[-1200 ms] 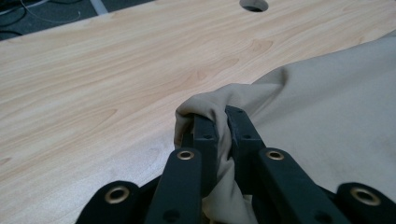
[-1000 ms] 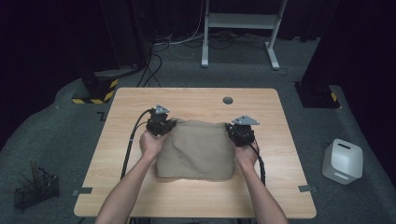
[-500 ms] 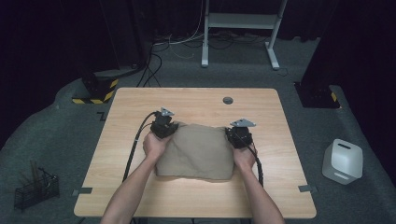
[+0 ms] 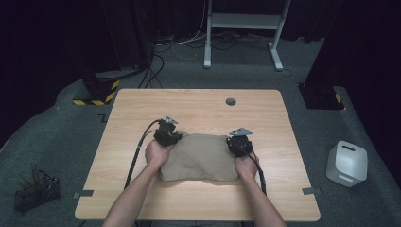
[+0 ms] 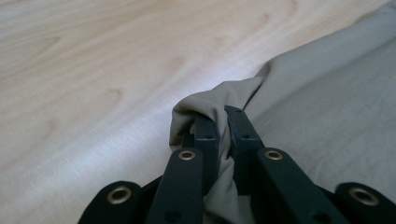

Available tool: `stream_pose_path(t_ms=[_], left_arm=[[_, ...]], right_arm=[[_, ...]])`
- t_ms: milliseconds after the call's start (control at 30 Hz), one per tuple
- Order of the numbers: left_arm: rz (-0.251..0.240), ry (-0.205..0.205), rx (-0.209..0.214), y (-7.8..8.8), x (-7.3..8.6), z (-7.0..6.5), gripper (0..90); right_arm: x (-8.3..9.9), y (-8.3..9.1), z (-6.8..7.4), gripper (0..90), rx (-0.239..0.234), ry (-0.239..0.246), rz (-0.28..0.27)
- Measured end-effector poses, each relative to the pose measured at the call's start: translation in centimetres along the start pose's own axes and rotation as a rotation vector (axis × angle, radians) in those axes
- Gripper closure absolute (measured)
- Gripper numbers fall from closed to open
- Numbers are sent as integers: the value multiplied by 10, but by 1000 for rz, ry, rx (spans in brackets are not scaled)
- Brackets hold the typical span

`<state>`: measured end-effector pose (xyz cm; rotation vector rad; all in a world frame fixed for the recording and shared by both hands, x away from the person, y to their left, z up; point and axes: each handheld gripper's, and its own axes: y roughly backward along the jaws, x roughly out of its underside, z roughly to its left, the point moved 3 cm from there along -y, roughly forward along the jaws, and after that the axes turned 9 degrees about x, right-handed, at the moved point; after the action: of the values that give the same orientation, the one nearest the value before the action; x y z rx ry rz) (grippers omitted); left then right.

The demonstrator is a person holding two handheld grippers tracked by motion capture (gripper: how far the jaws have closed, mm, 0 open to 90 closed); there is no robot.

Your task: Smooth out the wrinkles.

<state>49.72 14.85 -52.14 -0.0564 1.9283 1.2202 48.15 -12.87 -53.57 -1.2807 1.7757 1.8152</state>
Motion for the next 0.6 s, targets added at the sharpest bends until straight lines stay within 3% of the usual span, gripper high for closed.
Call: stream_pose_path(t_ms=[133, 267, 333, 433, 600], left_arm=[[-20, -20, 38, 12, 19, -14, 846], [-48, -37, 47, 21, 26, -16, 845], [-55, 6, 70, 18, 25, -11, 844], [-58, 42, 73, 11, 24, -5, 842], [-63, 51, 64, 15, 22, -5, 777]], right_arm=[[13, 15, 2, 881, -27, 12, -9], [19, 29, 3, 881, -50, 19, -17], [19, 29, 0, 881, -63, 4, -21], [19, 21, -1, 880, -66, -23, 1], [15, 23, -3, 853, -57, -61, 4]])
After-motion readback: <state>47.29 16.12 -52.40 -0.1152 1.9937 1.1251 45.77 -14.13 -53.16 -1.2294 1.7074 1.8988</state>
